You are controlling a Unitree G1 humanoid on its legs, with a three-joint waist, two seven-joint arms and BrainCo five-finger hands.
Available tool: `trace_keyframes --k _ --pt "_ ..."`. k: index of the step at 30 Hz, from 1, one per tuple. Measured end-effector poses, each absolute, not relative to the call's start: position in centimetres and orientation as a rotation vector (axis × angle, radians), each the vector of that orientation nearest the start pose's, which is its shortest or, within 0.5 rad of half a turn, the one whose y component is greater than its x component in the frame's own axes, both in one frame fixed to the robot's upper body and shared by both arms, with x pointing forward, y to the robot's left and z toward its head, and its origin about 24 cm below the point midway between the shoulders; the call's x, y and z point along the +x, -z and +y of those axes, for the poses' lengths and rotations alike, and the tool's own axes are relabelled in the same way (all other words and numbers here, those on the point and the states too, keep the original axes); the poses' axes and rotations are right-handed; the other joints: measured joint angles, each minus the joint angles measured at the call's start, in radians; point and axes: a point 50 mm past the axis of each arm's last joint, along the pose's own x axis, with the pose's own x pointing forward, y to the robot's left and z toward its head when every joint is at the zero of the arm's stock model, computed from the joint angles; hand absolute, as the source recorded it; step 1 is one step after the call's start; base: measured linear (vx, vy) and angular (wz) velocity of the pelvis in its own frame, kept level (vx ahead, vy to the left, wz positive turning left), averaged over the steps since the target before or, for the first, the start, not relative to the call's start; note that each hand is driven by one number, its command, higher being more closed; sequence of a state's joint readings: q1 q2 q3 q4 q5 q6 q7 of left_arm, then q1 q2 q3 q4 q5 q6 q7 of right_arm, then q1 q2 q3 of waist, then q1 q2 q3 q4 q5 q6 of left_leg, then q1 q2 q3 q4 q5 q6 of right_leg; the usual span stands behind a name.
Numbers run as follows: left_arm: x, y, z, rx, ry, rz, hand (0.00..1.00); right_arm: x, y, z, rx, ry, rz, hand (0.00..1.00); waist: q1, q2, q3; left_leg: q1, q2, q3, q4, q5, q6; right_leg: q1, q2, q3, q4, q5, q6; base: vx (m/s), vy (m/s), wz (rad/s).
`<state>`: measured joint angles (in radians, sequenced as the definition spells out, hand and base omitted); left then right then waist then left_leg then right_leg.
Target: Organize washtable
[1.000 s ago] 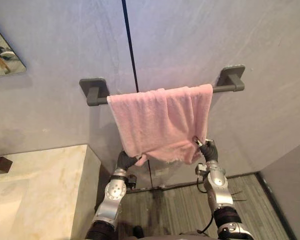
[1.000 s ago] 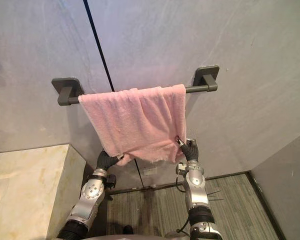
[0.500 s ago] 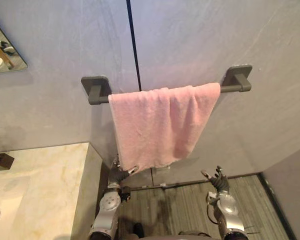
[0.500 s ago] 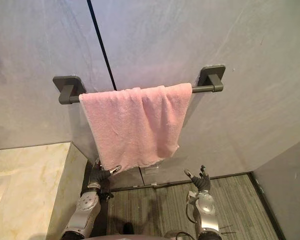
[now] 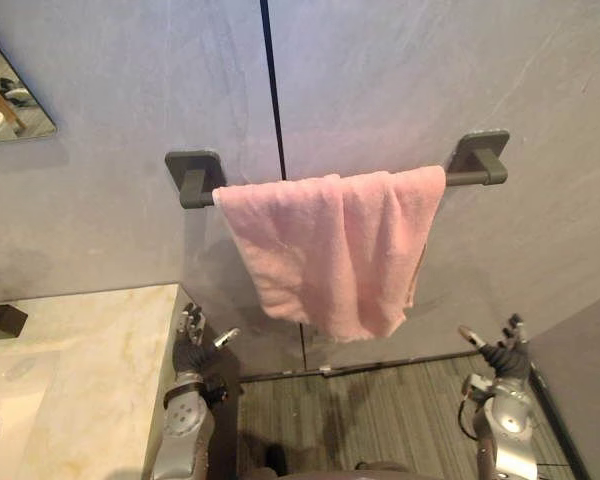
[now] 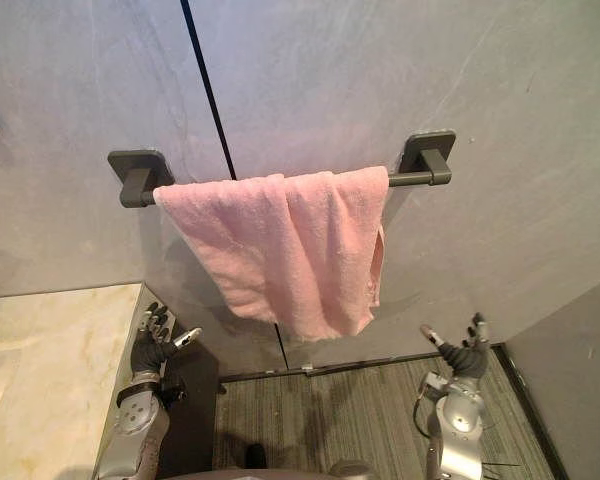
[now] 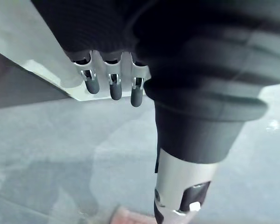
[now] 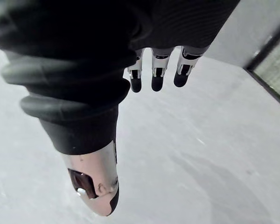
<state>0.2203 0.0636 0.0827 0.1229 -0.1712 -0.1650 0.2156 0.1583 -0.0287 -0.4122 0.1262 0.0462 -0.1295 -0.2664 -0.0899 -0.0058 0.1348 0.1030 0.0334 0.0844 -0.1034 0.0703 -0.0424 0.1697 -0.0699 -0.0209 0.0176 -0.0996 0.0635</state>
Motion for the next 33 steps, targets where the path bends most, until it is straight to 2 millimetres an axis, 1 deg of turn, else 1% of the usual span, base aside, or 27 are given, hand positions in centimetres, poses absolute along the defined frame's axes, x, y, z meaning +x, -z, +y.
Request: trace_keyframes --k 1,3,7,8,10,11,12,14,15,16,17,18,19,20,21,22,23,24,25,26,27,28,29,30,31,32,33 --pt "19.3 1.3 20.8 -0.102 -0.397 0.148 0.00 17.8 -0.3 -27.9 -0.042 0.758 0.101 0.00 0.001 0.000 -0.013 0.000 0.000 0.000 0.000 0.000 0.000 0.000 0.000 0.000 0.001 0.000 0.000 0.00 0.000 0.00" --pt "19.4 0.8 20.8 -0.141 -0.398 0.119 0.00 17.7 -1.2 -28.3 -0.048 0.778 0.061 0.00 -0.001 0.001 -0.021 0.002 0.000 0.000 0.000 0.000 0.000 0.000 0.000 0.000 0.004 0.000 0.000 -0.02 -0.008 -0.01" --pt "19.6 -2.0 21.3 -0.150 -0.403 -0.011 0.00 17.5 -4.4 -29.3 -0.072 0.828 -0.086 0.00 0.000 0.009 -0.028 0.004 0.000 -0.003 0.000 0.000 0.000 -0.003 0.000 -0.001 0.015 -0.003 0.004 -0.06 -0.011 0.01" --pt "19.5 -3.1 21.7 -0.148 -0.419 -0.059 0.00 17.3 -5.6 -29.6 -0.083 0.843 -0.139 0.00 -0.001 0.012 -0.032 0.004 0.000 -0.003 0.000 0.000 0.000 -0.004 -0.001 -0.001 0.015 -0.003 0.004 -0.06 -0.008 0.00" --pt "18.9 -7.1 23.0 -0.121 -0.471 -0.251 0.00 17.0 -9.6 -29.9 -0.135 0.850 -0.330 0.00 -0.002 0.015 -0.040 0.004 -0.001 -0.003 0.000 0.000 0.001 -0.004 -0.002 -0.003 0.016 -0.003 0.004 -0.04 -0.007 0.00" --pt "18.7 -8.0 23.2 -0.116 -0.484 -0.299 0.00 17.0 -10.5 -29.9 -0.146 0.845 -0.376 0.00 -0.002 0.015 -0.041 0.004 -0.001 -0.003 0.000 0.000 0.001 -0.004 -0.002 -0.003 0.016 -0.002 0.004 0.00 0.000 0.00" --pt "18.1 -10.3 23.6 -0.100 -0.503 -0.422 0.00 16.9 -12.8 -29.5 -0.172 0.818 -0.501 0.00 -0.004 0.016 -0.044 0.004 -0.002 -0.003 0.000 0.001 0.001 -0.004 -0.002 -0.003 0.016 -0.002 0.004 0.00 0.000 0.00" --pt "17.3 -13.4 23.4 -0.076 -0.484 -0.581 0.00 17.0 -16.5 -28.3 -0.204 0.742 -0.700 0.00 -0.003 0.017 -0.059 0.004 -0.003 -0.003 0.000 0.001 0.001 -0.004 -0.002 -0.003 0.016 -0.002 0.004 0.00 0.000 0.00" --pt "17.2 -13.8 23.3 -0.072 -0.476 -0.603 0.00 17.0 -17.1 -28.0 -0.207 0.722 -0.728 0.00 -0.003 0.017 -0.061 0.005 -0.003 -0.003 0.000 0.001 0.001 -0.004 -0.002 -0.003 0.016 -0.002 0.004 0.00 0.000 0.00" --pt "16.9 -15.5 22.8 -0.057 -0.433 -0.696 0.00 17.4 -19.2 -26.5 -0.210 0.608 -0.851 0.00 -0.003 0.016 -0.067 0.009 -0.006 -0.003 0.001 0.001 0.001 0.000 -0.002 -0.002 0.016 -0.002 0.004 0.00 0.000 0.00" --pt "16.9 -16.1 22.6 -0.054 -0.410 -0.727 0.00 17.6 -19.9 -25.8 -0.207 0.557 -0.891 0.00 -0.003 0.016 -0.068 0.010 -0.006 -0.003 0.002 0.001 0.001 0.001 -0.002 -0.002 0.017 -0.002 0.004 0.00 0.000 0.00" --pt "17.0 -17.0 21.8 -0.058 -0.355 -0.773 0.00 18.0 -20.9 -24.4 -0.200 0.458 -0.952 0.00 -0.003 0.016 -0.069 0.011 -0.006 -0.002 0.001 0.001 0.001 0.001 -0.001 -0.002 0.018 -0.002 0.004 -0.03 -0.012 -0.01" --pt "17.3 -18.0 20.8 -0.067 -0.270 -0.828 0.00 18.6 -22.1 -22.5 -0.166 0.308 -1.022 0.00 -0.002 0.016 -0.070 0.013 -0.006 -0.002 0.000 0.002 0.002 0.002 0.000 -0.001 0.021 -0.002 0.004 -0.05 -0.015 -0.01" --pt "18.0 -18.7 19.3 -0.086 -0.143 -0.860 0.00 19.3 -22.9 -20.6 -0.121 0.143 -1.065 0.00 0.001 0.015 -0.070 0.015 -0.006 -0.001 0.000 0.002 0.002 0.002 -0.001 -0.001 0.025 -0.002 0.004 -0.05 -0.012 -0.01" --pt "18.3 -18.9 18.5 -0.109 -0.075 -0.866 0.00 19.5 -23.1 -19.7 -0.094 0.067 -1.075 0.00 0.001 0.015 -0.070 0.016 -0.006 -0.001 0.000 0.002 0.002 0.002 -0.001 -0.001 0.027 -0.002 0.004 -0.05 -0.008 0.01" --pt "18.9 -19.2 16.5 -0.151 0.091 -0.866 0.00 20.0 -23.5 -17.8 -0.039 -0.102 -1.091 0.00 0.006 0.015 -0.070 0.017 -0.007 -0.002 0.000 0.004 0.003 0.001 -0.002 -0.001 0.032 -0.003 0.005 -0.05 -0.004 0.01" --pt "19.4 -19.2 14.8 -0.162 0.224 -0.854 0.00 20.2 -23.7 -16.2 0.001 -0.228 -1.093 0.00 0.017 0.015 -0.070 0.018 -0.009 -0.002 0.000 0.008 0.009 0.000 -0.003 -0.001 0.034 -0.003 0.005 -0.05 -0.002 0.01" --pt "19.7 -19.1 14.1 -0.169 0.283 -0.841 0.00 20.3 -23.7 -15.6 0.025 -0.286 -1.086 0.00 0.018 0.015 -0.070 0.018 -0.009 -0.002 0.000 0.009 0.009 0.000 -0.003 -0.001 0.035 -0.003 0.005 -0.05 0.000 0.02" --pt "20.1 -18.6 12.4 -0.152 0.419 -0.805 0.00 20.6 -23.7 -14.0 0.074 -0.427 -1.063 0.00 0.019 0.015 -0.070 0.018 -0.011 -0.004 0.000 0.011 0.011 0.000 -0.005 -0.002 0.038 -0.003 0.005 -0.04 -0.001 0.02" --pt "20.5 -18.0 11.3 -0.136 0.516 -0.764 0.00 20.8 -23.5 -12.8 0.104 -0.530 -1.035 0.00 0.020 0.015 -0.070 0.019 -0.012 -0.005 0.000 0.014 0.012 0.000 -0.006 -0.002 0.041 -0.003 0.005 -0.04 -0.002 0.03" --pt "20.7 -17.6 10.8 -0.131 0.558 -0.739 0.00 20.9 -23.3 -12.3 0.111 -0.572 -1.020 0.00 0.020 0.015 -0.071 0.019 -0.013 -0.005 0.000 0.017 0.013 0.000 -0.006 -0.002 0.042 -0.003 0.005 -0.05 -0.005 0.01" --pt "21.0 -16.6 9.8 -0.105 0.635 -0.679 0.00 21.3 -22.6 -11.4 0.125 -0.656 -0.965 0.00 0.020 0.015 -0.071 0.020 -0.013 -0.005 0.000 0.019 0.013 -0.002 -0.007 -0.002 0.046 -0.003 0.006 -0.03 -0.004 0.00" --pt "21.1 -16.1 9.5 -0.096 0.666 -0.653 0.00 21.4 -22.2 -11.1 0.129 -0.689 -0.933 0.00 0.019 0.015 -0.071 0.020 -0.014 -0.005 0.000 0.020 0.013 -0.003 -0.007 -0.001 0.048 -0.003 0.006 -0.04 -0.007 0.00" --pt "21.3 -15.2 8.8 -0.079 0.724 -0.601 0.00 21.8 -21.2 -10.6 0.133 -0.746 -0.859 0.00 0.020 0.015 -0.071 0.019 -0.014 -0.004 0.000 0.021 0.013 -0.005 -0.007 -0.001 0.050 -0.003 0.006 -0.05 -0.009 -0.01" --pt "21.4 -14.0 8.4 -0.052 0.779 -0.536 0.00 22.4 -19.8 -10.0 0.127 -0.801 -0.756 0.00 0.019 0.015 -0.071 0.018 -0.014 -0.004 -0.001 0.023 0.014 -0.007 -0.007 0.000 0.052 -0.003 0.006 -0.06 -0.011 -0.01" --pt "21.5 -13.6 8.3 -0.049 0.788 -0.512 0.00 22.7 -19.3 -10.2 0.128 -0.800 -0.723 0.00 0.018 0.015 -0.071 0.018 -0.013 -0.004 -0.001 0.023 0.014 -0.009 -0.006 0.001 0.052 -0.003 0.006 -0.06 -0.011 -0.02" --pt "21.8 -12.7 8.4 -0.036 0.789 -0.464 0.00 23.3 -18.2 -10.4 0.119 -0.800 -0.659 0.00 0.018 0.015 -0.071 0.014 -0.013 -0.003 -0.001 0.025 0.013 -0.016 -0.006 0.002 0.054 -0.003 0.006 -0.05 -0.010 -0.02"
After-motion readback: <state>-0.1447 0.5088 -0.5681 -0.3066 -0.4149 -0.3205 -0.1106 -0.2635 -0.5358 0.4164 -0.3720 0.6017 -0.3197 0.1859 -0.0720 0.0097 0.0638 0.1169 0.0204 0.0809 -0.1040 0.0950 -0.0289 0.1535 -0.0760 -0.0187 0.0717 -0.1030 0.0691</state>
